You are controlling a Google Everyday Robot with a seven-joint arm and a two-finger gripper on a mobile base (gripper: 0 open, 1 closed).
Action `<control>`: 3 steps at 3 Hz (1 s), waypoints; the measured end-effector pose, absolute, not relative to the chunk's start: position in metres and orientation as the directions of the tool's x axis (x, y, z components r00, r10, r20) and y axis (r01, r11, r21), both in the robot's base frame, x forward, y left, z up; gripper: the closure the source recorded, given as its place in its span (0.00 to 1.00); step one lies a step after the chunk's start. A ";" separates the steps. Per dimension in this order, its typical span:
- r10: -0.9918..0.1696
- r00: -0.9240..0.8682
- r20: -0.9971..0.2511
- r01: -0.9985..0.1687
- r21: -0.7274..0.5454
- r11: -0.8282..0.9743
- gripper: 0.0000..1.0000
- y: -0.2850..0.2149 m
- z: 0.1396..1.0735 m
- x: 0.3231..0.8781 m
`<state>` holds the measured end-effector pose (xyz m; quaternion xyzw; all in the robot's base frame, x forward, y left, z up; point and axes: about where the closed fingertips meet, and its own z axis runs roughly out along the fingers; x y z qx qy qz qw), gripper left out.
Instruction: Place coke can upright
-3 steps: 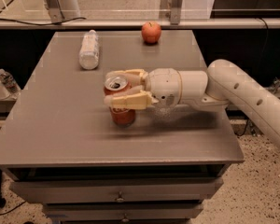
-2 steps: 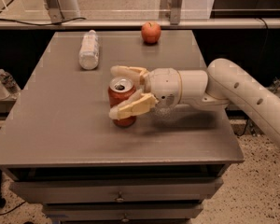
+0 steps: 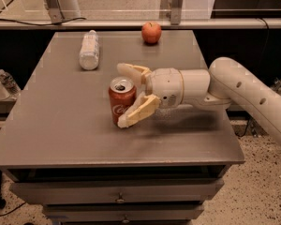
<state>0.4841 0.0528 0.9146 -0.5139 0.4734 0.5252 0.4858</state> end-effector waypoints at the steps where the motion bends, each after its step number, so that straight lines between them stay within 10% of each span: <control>1: 0.000 0.004 -1.000 -0.997 -0.004 -0.078 0.00 0.046 0.918 0.482; 3: -0.109 0.042 -0.993 -0.999 -0.040 -0.022 0.00 -0.028 0.933 0.488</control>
Offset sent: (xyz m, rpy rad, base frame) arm -0.0008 -0.0637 0.0139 -0.1272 -0.0134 -0.0474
